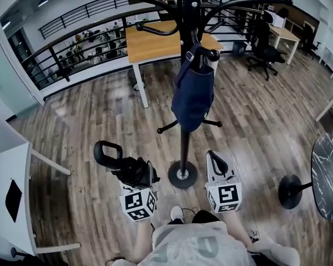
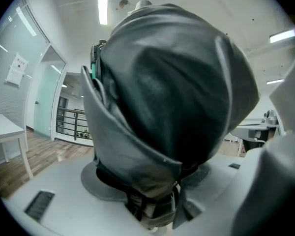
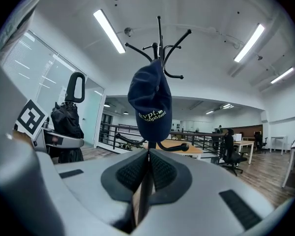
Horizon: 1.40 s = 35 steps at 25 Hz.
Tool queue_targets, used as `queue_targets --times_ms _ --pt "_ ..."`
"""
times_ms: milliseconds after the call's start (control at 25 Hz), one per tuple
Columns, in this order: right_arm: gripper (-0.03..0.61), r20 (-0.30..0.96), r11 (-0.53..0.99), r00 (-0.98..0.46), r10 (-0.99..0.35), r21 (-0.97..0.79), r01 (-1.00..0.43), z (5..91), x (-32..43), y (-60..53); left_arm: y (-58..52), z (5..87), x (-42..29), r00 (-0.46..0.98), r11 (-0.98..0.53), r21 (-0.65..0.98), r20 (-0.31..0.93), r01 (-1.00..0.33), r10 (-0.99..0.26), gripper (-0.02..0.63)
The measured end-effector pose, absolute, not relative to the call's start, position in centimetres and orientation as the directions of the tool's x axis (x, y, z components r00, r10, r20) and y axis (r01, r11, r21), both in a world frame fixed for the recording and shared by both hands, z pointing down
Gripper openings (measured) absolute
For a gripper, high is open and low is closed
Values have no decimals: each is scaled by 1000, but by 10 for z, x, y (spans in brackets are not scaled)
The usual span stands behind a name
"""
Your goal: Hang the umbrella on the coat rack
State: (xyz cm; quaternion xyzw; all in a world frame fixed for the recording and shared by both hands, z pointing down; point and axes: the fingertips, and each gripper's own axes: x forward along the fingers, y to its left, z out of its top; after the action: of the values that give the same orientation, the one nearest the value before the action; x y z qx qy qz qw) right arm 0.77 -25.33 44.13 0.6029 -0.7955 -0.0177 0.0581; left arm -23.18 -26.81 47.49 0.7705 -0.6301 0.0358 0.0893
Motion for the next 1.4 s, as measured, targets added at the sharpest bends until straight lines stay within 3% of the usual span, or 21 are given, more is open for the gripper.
queue_targets --times_ms 600,1400 --pt "31 81 327 -321 -944 78 -942 446 41 -287 -272 484 -208 83 -67 81 206 -994 -975 281" --pt "31 79 404 -400 -913 57 -913 448 27 -288 -276 474 -215 -11 26 55 259 -998 -966 281"
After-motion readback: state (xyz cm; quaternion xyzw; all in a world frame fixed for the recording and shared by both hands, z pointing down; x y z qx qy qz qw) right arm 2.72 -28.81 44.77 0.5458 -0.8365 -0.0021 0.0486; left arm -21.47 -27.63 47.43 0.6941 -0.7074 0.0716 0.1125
